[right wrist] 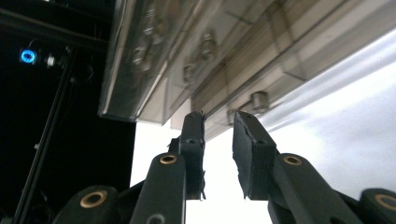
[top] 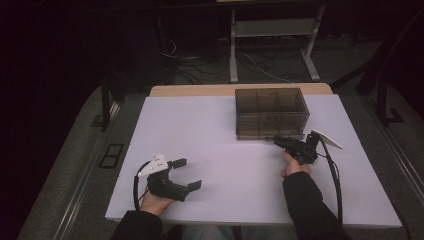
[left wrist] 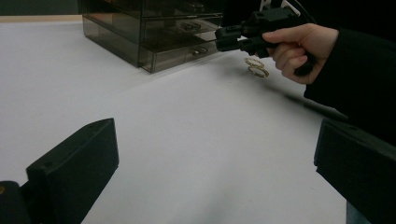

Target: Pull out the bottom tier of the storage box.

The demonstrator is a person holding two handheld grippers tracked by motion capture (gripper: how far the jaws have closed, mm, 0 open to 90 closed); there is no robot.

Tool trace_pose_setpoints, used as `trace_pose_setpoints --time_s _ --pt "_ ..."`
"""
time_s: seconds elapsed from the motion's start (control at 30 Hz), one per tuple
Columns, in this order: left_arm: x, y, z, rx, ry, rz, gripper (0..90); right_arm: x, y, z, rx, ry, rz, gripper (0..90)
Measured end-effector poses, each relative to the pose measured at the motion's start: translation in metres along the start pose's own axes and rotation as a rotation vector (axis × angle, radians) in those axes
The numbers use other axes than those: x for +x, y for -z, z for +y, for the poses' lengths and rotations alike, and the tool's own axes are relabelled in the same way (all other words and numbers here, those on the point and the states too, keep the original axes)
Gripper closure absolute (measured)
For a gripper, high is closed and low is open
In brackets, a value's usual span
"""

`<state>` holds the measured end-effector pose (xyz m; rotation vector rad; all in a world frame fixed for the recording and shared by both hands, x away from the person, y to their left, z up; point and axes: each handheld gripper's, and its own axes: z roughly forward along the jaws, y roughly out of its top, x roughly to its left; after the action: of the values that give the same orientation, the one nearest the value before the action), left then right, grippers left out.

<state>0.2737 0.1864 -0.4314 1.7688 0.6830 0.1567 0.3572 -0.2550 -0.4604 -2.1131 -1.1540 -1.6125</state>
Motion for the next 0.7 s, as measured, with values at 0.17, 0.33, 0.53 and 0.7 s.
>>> trace_pose_setpoints --time_s 0.17,0.33,0.53,0.7 --pt "0.0 -0.001 0.0 0.003 0.003 0.003 0.0 0.01 0.002 0.002 0.046 0.084 -0.025 71.2" --pt "0.0 -0.001 0.0 0.004 0.0 0.003 0.0 0.021 0.004 0.003 0.101 0.187 -0.053 70.3" --pt "0.0 -0.001 0.0 0.003 -0.004 0.002 0.0 0.037 0.005 0.006 0.162 0.346 -0.099 67.6" --pt "0.0 -0.001 0.001 0.005 -0.006 0.003 0.0 0.049 0.003 0.008 0.234 0.466 -0.121 65.8"
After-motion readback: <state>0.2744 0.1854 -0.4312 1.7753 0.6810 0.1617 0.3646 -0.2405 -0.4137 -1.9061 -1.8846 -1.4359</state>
